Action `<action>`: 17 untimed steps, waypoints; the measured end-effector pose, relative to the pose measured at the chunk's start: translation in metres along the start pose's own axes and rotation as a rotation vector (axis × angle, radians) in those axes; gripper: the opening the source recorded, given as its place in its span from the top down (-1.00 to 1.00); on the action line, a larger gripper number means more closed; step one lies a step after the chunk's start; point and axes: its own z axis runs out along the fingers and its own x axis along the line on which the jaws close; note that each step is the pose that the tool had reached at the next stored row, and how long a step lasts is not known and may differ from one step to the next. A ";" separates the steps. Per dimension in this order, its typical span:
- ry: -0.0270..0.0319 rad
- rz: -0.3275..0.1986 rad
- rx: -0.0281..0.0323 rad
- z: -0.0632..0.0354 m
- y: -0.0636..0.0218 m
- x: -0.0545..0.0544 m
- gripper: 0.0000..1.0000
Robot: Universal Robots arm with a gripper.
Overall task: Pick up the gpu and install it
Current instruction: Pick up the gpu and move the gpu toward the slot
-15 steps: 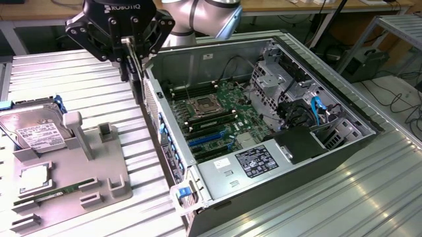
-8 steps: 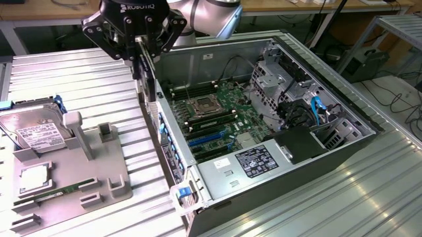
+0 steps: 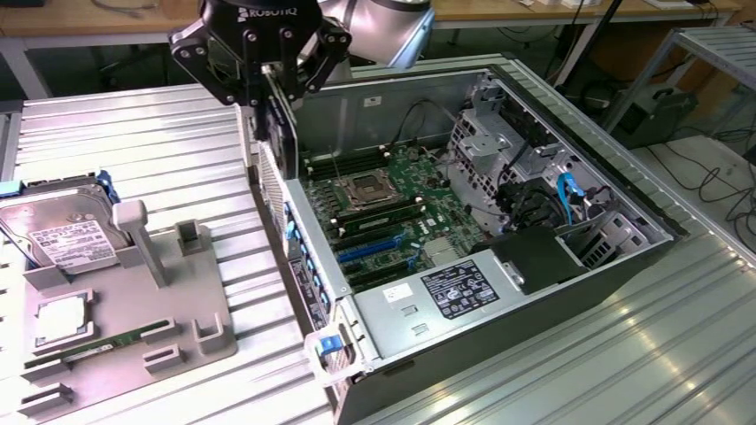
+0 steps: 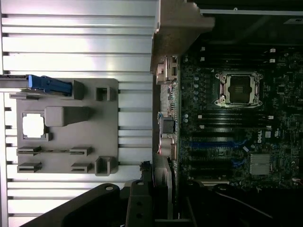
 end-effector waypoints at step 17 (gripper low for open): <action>0.0000 0.000 0.0000 0.0010 -0.0003 -0.036 0.44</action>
